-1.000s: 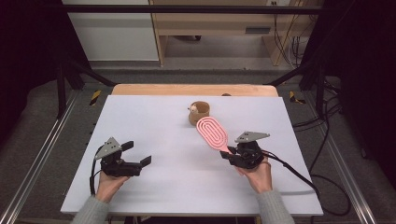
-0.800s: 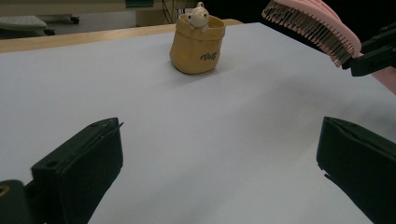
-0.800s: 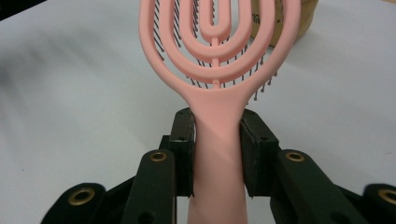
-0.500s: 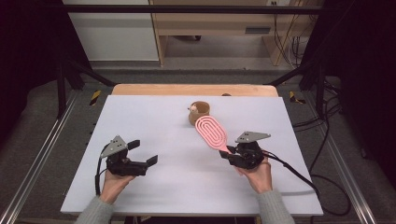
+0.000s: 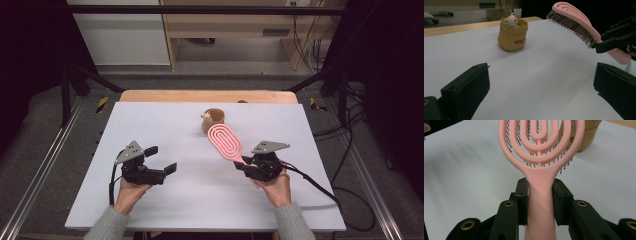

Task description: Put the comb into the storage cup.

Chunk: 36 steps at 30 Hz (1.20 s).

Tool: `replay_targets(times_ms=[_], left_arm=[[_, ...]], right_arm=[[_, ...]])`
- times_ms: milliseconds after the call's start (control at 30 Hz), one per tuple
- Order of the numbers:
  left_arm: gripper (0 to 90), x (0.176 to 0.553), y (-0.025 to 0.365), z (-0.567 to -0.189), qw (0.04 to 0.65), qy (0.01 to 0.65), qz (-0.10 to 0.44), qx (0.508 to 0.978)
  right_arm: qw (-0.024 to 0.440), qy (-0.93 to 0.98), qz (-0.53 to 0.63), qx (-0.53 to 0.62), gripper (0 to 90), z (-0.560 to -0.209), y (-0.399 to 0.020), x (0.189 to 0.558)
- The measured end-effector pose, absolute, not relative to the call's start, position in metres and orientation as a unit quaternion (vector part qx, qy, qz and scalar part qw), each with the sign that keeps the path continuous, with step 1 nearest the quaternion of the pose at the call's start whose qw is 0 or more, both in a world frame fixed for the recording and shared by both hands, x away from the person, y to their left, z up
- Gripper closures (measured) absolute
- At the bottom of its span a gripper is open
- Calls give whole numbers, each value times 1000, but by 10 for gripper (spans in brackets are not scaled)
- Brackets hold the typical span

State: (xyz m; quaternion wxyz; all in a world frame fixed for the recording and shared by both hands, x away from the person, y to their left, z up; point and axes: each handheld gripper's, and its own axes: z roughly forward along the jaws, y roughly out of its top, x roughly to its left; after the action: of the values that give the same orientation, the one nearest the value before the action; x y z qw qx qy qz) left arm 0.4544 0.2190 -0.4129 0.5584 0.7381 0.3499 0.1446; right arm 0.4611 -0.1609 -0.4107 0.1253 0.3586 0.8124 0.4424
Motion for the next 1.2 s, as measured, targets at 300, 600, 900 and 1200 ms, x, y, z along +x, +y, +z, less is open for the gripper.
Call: replay_targets(times_ms=[300, 600, 900, 1200], left_arm=[[3, 458, 206, -408, 564, 342, 139, 739], [3, 461, 190, -399, 571, 332, 134, 738], [3, 465, 178, -399, 571, 331, 126, 740], [3, 470, 171, -396, 570, 330, 128, 742]], right_arm=[[125, 814, 442, 356, 700, -411, -160, 461], [126, 815, 442, 354, 700, -411, -159, 461], [125, 814, 444, 353, 700, -411, -159, 460], [125, 815, 443, 353, 700, -411, -159, 460]])
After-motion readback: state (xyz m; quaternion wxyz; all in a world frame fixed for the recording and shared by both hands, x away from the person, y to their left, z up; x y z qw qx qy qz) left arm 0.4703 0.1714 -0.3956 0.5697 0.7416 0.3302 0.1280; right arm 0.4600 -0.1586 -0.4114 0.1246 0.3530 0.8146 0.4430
